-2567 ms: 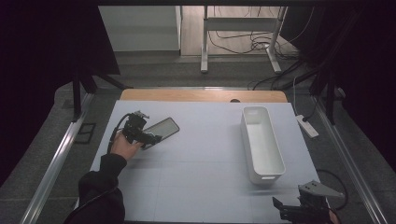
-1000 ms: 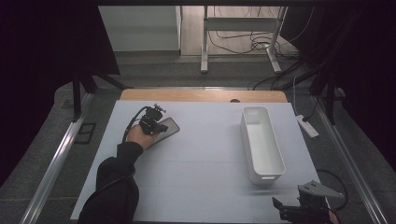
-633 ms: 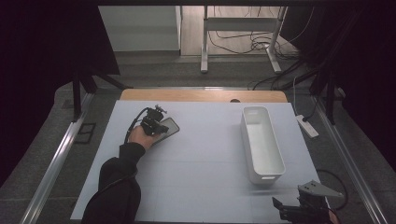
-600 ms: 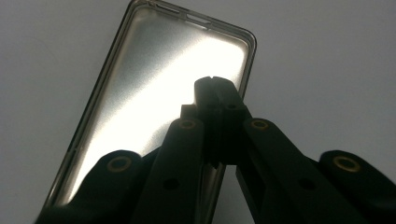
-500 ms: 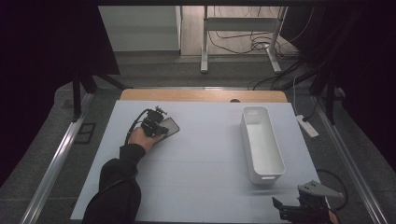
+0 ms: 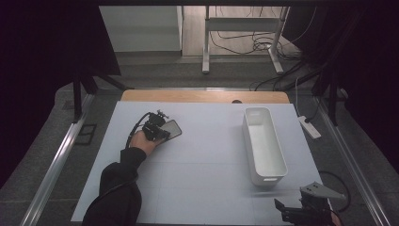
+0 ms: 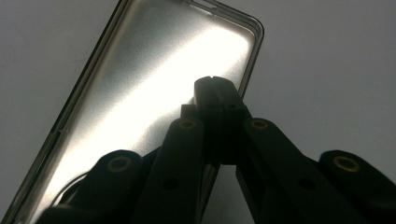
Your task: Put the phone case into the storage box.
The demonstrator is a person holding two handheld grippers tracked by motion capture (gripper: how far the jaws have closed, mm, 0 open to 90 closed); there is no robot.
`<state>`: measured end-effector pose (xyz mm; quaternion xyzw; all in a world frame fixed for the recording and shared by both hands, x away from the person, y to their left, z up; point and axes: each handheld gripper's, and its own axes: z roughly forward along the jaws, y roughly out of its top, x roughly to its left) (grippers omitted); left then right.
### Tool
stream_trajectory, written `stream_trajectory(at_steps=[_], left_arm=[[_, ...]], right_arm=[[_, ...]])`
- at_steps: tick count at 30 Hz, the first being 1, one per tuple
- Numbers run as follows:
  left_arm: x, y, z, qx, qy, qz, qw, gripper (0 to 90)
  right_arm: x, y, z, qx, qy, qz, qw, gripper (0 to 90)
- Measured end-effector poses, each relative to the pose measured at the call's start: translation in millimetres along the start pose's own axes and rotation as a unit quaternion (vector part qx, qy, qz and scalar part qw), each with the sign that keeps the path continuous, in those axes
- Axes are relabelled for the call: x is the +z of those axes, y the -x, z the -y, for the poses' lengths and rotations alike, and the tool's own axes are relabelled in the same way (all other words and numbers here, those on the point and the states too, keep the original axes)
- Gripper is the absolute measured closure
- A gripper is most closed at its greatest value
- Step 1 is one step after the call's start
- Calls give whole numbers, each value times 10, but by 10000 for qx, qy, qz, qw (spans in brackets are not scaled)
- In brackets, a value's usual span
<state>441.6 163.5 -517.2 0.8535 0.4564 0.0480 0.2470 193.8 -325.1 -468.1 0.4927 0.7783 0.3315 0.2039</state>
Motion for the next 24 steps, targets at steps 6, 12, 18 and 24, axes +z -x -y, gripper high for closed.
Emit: stream_trajectory(at_steps=[6,12,18,24], left_arm=[[-20,57,51,90,-30,63,9999,889],[-38,136,106,195,-50,122,9997,889],[-57,224,170,325,-54,175,9993,889],[-89,309,257,401,-56,179,9990,889]], right_arm=[[2,-2,-1,-7,-14,4,10000,12],[4,-2,-2,-3,-20,8,10000,12],[4,-3,-2,-4,-24,10,10000,12],[4,-5,-3,-6,-37,23,10000,13]])
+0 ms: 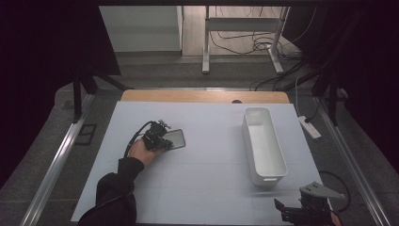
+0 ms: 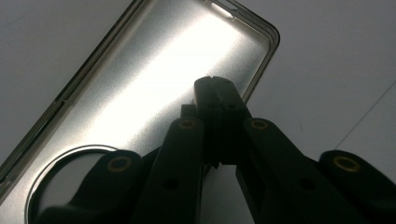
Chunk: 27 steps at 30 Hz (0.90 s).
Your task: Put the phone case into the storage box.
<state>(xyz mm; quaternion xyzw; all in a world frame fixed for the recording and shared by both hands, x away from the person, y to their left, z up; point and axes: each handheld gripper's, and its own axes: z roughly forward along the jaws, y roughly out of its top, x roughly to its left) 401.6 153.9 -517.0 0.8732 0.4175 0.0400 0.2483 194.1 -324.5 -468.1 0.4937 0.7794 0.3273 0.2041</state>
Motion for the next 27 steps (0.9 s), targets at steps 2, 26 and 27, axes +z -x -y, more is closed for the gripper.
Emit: stream_trajectory(at_steps=[2,26,27], left_arm=[[-15,28,36,32,-14,7,10000,889],[-248,191,568,75,23,46,10000,889],[-262,194,597,73,26,29,10000,889]], right_arm=[[1,-1,0,-1,-1,2,10000,14],[9,-8,-5,-14,-38,27,10000,16],[9,-8,-5,-15,-38,26,10000,16]])
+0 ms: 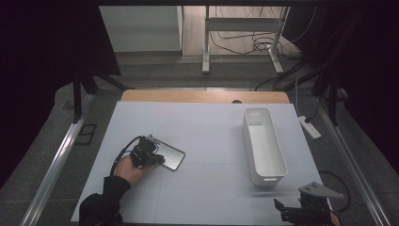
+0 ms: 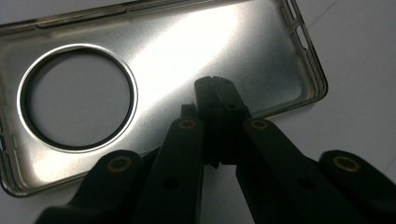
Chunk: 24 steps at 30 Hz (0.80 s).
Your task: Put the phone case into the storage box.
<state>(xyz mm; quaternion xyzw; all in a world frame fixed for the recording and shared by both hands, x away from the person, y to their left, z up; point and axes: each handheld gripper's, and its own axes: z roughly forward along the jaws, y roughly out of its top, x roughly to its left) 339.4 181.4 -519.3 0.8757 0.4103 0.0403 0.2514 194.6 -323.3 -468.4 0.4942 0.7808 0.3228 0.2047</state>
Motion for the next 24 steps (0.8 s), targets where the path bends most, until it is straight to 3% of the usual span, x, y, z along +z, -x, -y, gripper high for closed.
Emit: stream_trajectory(at_steps=[18,21,24], left_arm=[[-188,-102,357,-372,67,-182,9991,889],[-189,-110,368,-416,107,-143,9990,889],[-140,-32,315,-396,136,34,9991,889]], right_arm=[[-1,-2,-1,-4,8,4,10000,16],[1,-2,-3,-8,2,0,10000,16],[5,-4,-5,-19,-8,1,10000,16]])
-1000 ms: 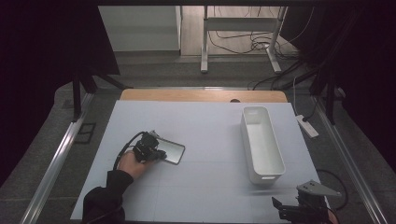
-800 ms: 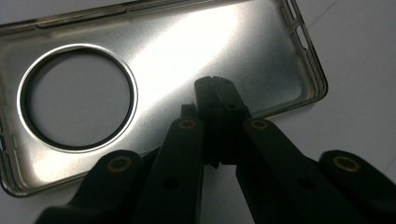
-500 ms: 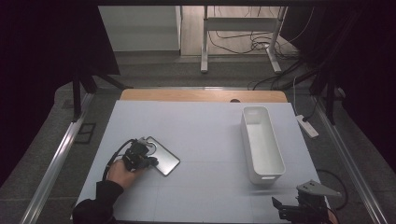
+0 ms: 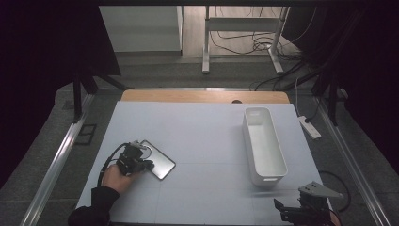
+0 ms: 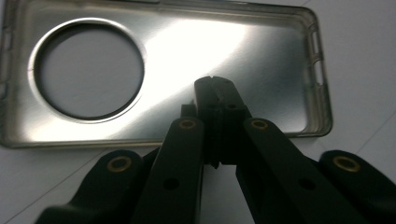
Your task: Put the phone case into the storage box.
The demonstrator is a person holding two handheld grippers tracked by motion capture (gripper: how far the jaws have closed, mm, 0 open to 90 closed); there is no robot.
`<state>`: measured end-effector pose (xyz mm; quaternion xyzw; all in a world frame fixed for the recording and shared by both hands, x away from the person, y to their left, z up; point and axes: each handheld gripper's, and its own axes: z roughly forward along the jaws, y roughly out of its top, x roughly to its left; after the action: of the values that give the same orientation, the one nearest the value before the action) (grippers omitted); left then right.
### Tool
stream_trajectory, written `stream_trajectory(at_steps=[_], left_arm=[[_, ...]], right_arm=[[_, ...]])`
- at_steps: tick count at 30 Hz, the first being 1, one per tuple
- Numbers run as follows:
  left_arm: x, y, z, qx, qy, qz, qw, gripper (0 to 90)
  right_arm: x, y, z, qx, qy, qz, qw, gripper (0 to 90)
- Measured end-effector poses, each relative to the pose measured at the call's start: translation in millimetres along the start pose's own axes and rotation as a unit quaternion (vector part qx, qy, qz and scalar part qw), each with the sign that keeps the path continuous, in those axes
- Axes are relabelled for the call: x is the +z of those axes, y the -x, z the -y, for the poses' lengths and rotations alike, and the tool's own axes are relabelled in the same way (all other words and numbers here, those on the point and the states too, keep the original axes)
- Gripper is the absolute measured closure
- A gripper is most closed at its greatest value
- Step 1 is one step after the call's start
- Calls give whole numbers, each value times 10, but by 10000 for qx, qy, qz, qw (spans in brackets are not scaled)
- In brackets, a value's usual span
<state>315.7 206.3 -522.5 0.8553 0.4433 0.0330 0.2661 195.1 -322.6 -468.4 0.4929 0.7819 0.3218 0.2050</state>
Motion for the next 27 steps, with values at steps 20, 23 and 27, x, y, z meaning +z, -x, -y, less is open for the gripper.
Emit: stream_trajectory(at_steps=[20,23,27], left_arm=[[-96,302,211,114,-258,-103,9995,889],[-153,248,291,15,-269,-182,9995,889],[-199,187,352,-64,-265,-296,9992,889]], right_arm=[[-7,2,3,-4,25,-1,10000,16],[-7,1,3,-5,28,3,10000,16],[-6,0,3,-15,27,6,10000,16]])
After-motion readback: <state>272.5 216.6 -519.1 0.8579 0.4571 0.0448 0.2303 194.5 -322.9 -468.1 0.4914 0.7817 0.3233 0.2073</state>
